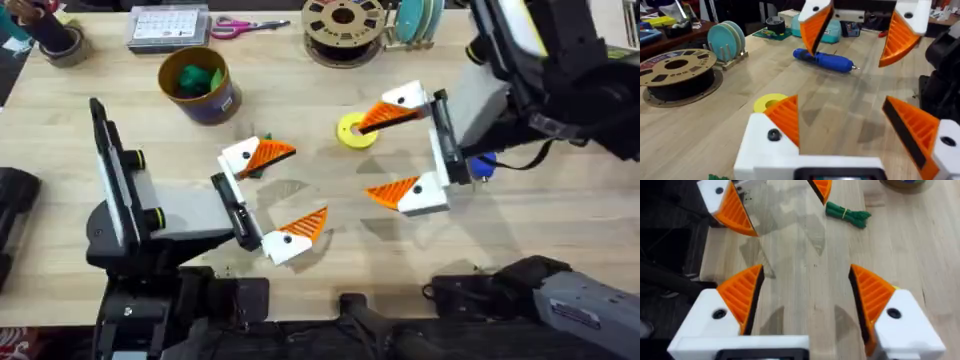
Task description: Pick up the gripper from the table and insert it into the empty holder that is missing its gripper. Then pick up a screw, insert it into the mounting hole, and use the screwdriver to tighten it. Finally, clean up the table by picking up the vegetable and placing it into the bucket.
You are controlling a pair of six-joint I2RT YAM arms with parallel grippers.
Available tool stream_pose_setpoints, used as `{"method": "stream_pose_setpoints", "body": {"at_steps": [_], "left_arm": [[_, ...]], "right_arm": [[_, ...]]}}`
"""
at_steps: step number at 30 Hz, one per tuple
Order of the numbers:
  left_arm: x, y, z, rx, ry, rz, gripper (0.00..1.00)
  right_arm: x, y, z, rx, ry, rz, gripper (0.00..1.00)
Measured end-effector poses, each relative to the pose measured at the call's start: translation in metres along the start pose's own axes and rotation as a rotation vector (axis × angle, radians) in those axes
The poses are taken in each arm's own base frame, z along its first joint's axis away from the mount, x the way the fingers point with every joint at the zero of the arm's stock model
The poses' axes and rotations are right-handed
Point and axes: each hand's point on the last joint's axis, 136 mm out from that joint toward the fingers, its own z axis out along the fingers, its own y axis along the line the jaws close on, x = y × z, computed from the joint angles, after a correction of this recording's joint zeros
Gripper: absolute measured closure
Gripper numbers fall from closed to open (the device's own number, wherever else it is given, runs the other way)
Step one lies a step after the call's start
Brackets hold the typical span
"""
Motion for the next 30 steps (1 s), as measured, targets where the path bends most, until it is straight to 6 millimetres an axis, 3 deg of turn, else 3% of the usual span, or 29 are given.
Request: {"method": "stream_pose_setpoints", "body": {"at_steps": [28,29,30], "left_arm": [[0.0002,0.0000,0.0000,0.000,0.000,-0.001,0.008],[0.0001,0.0000,0.0000,0.000,0.000,-0.003,0.095],[0.0000,0.0000,0.0000,0.000,0.000,0.000,0.271]], "right_arm": [[0.0069,-0.0060,-0.0026,0.027,0.011,0.019,0.007],[0.0078,-0.0065,-0.0026,0.030,0.017,0.019,0.007],[0.0088,-0.0072,-0.0027,0.035,0.023,0.020,0.007]]}}
